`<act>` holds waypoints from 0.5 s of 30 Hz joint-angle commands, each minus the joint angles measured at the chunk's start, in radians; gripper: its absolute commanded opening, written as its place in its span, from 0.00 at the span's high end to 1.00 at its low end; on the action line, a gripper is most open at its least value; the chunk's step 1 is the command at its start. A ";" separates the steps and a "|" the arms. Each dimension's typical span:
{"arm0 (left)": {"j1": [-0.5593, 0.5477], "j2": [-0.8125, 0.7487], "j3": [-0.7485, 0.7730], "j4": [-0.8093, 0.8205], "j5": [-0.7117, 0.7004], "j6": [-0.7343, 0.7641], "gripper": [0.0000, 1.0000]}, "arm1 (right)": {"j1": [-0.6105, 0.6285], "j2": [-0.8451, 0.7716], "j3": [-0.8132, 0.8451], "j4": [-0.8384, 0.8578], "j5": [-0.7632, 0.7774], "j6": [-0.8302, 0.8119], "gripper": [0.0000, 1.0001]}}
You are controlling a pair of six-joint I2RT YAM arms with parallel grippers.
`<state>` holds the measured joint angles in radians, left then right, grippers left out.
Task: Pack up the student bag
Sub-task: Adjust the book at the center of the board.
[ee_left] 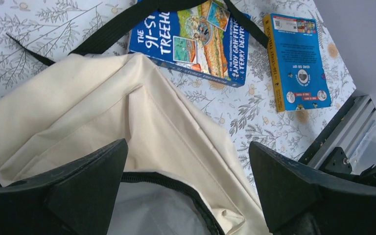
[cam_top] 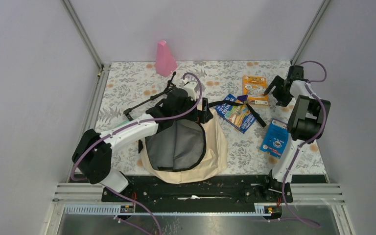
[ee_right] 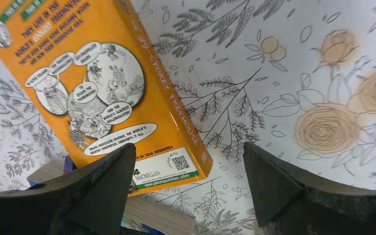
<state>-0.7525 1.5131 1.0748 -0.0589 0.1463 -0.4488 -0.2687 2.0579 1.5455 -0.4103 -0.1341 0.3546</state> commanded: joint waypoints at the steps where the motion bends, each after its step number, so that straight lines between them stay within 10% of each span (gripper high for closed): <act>1: 0.000 0.013 0.067 0.034 0.024 0.016 0.01 | 0.010 0.051 0.079 -0.075 -0.114 -0.013 0.17; 15: 0.049 0.135 0.184 0.055 0.073 -0.008 0.01 | 0.091 0.013 -0.004 -0.147 -0.339 -0.121 0.37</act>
<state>-0.7315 1.5951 1.1423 -0.0601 0.1650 -0.4461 -0.2256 2.1643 1.6005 -0.5034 -0.3729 0.2787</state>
